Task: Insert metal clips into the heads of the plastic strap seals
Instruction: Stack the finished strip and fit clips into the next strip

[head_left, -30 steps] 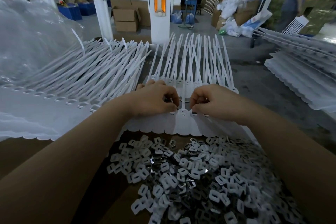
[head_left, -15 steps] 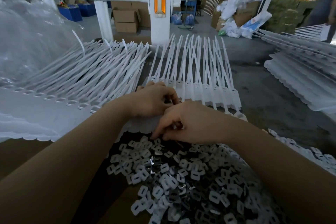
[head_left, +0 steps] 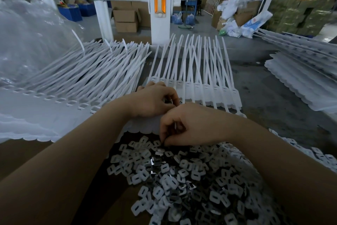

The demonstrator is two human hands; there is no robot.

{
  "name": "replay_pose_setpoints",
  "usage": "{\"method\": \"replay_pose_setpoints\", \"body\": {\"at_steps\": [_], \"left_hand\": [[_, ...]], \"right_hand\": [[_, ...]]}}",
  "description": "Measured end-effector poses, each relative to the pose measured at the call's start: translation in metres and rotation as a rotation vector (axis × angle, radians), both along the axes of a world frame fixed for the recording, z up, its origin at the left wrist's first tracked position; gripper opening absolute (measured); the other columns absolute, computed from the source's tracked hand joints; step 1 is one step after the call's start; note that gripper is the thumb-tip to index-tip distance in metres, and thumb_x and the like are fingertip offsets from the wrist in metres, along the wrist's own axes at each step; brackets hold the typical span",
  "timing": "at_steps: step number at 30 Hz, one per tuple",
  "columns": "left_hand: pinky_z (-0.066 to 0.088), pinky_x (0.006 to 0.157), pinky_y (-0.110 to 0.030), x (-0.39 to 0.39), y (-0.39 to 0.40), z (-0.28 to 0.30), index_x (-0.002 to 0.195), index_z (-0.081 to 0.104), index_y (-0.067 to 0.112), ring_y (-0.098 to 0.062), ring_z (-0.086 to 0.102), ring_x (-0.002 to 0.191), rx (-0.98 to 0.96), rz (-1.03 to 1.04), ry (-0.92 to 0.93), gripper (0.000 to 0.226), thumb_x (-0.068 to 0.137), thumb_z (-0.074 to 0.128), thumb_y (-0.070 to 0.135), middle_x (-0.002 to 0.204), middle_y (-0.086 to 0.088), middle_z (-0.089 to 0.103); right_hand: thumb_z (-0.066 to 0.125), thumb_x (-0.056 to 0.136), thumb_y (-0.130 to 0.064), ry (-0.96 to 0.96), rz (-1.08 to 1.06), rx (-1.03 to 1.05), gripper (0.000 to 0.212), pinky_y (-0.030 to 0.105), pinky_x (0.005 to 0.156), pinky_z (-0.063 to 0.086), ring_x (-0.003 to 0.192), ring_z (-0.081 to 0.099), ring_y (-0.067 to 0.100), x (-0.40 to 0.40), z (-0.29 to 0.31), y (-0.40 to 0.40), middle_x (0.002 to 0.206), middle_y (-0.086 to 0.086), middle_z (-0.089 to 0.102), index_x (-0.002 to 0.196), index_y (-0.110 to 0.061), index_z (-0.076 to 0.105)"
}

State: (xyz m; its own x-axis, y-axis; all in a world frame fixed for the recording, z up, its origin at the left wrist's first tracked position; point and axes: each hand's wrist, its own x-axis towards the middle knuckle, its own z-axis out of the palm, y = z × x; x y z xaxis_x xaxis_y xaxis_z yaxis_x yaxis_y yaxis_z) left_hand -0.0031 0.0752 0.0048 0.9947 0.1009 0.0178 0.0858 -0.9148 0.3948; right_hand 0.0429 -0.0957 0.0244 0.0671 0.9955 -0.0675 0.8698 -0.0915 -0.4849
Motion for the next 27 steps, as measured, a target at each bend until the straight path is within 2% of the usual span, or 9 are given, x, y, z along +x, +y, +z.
{"method": "replay_pose_setpoints", "body": {"at_steps": [6,10,13,15,17,19,23,25,27], "left_hand": [[0.031,0.097,-0.042,0.000,0.000,-0.001,0.095,0.055,0.049,-0.015,0.038,0.108,0.013,-0.004,-0.007,0.010,0.090,0.057,0.041,0.105,0.008,0.050],[0.026,0.090,-0.037,0.001,-0.001,0.000,0.081,0.051,0.054,-0.015,0.036,0.109,0.021,0.004,0.017,0.017,0.089,0.057,0.040,0.105,0.010,0.049],[0.025,0.091,-0.037,0.001,-0.002,0.000,0.081,0.052,0.054,-0.015,0.035,0.111,0.002,0.006,0.021,0.015,0.087,0.058,0.042,0.109,0.009,0.050],[0.025,0.092,-0.037,0.000,-0.002,0.000,0.082,0.052,0.054,-0.015,0.034,0.111,-0.002,0.006,0.019,0.013,0.087,0.058,0.043,0.109,0.009,0.050],[0.025,0.091,-0.038,0.001,-0.002,0.000,0.083,0.052,0.053,-0.015,0.035,0.110,0.001,0.007,0.020,0.013,0.088,0.057,0.042,0.108,0.009,0.050],[0.027,0.090,-0.038,0.001,-0.002,0.001,0.084,0.051,0.052,-0.016,0.036,0.107,0.003,-0.004,0.023,0.012,0.087,0.055,0.042,0.105,0.009,0.049],[0.031,0.087,-0.039,-0.001,0.000,0.001,0.082,0.051,0.050,-0.016,0.040,0.102,-0.002,-0.035,0.001,0.007,0.085,0.056,0.049,0.099,0.010,0.048],[0.037,0.087,-0.039,0.000,-0.001,0.001,0.081,0.055,0.048,-0.016,0.043,0.101,-0.051,-0.020,-0.019,0.009,0.084,0.063,0.047,0.100,0.008,0.049],[0.043,0.086,-0.033,0.000,-0.002,0.003,0.080,0.060,0.045,-0.008,0.050,0.097,-0.110,-0.018,-0.050,0.011,0.084,0.069,0.042,0.100,0.009,0.052]], "right_hand": [[0.070,0.087,-0.032,0.000,-0.041,0.014,0.010,0.011,0.071,0.044,0.078,0.058,-0.007,0.002,0.002,-0.001,0.085,-0.020,0.067,0.096,-0.030,0.073],[0.072,0.085,-0.033,-0.078,-0.006,0.043,0.020,0.018,0.080,0.048,0.086,0.058,-0.005,-0.006,-0.002,0.002,0.092,-0.020,0.066,0.105,-0.035,0.073],[0.071,0.085,-0.033,-0.122,-0.001,0.042,0.021,0.028,0.086,0.050,0.088,0.059,-0.002,-0.009,-0.003,0.003,0.095,-0.018,0.067,0.106,-0.034,0.073],[0.071,0.085,-0.031,-0.110,0.004,0.051,0.018,0.027,0.085,0.050,0.086,0.059,-0.003,-0.009,-0.003,0.003,0.094,-0.018,0.067,0.103,-0.032,0.074],[0.070,0.086,-0.031,-0.095,0.009,0.064,0.015,0.020,0.084,0.048,0.085,0.059,-0.005,-0.008,-0.004,0.003,0.091,-0.021,0.067,0.100,-0.031,0.075],[0.070,0.087,-0.034,-0.037,-0.015,0.070,0.012,0.013,0.077,0.047,0.083,0.060,-0.008,-0.004,-0.001,0.001,0.087,-0.023,0.069,0.097,-0.031,0.077],[0.072,0.085,-0.031,0.147,-0.206,0.143,0.004,0.010,0.059,0.045,0.064,0.061,-0.007,0.014,0.005,-0.005,0.071,-0.024,0.068,0.084,-0.031,0.076],[0.072,0.085,-0.024,0.285,-0.379,0.231,0.007,0.009,0.053,0.043,0.059,0.060,-0.005,0.025,0.005,-0.007,0.069,-0.017,0.070,0.081,-0.028,0.076],[0.070,0.087,-0.015,0.448,-0.561,0.278,0.008,0.012,0.048,0.042,0.052,0.057,-0.002,0.033,0.003,-0.010,0.068,-0.005,0.072,0.083,-0.019,0.075]]}}
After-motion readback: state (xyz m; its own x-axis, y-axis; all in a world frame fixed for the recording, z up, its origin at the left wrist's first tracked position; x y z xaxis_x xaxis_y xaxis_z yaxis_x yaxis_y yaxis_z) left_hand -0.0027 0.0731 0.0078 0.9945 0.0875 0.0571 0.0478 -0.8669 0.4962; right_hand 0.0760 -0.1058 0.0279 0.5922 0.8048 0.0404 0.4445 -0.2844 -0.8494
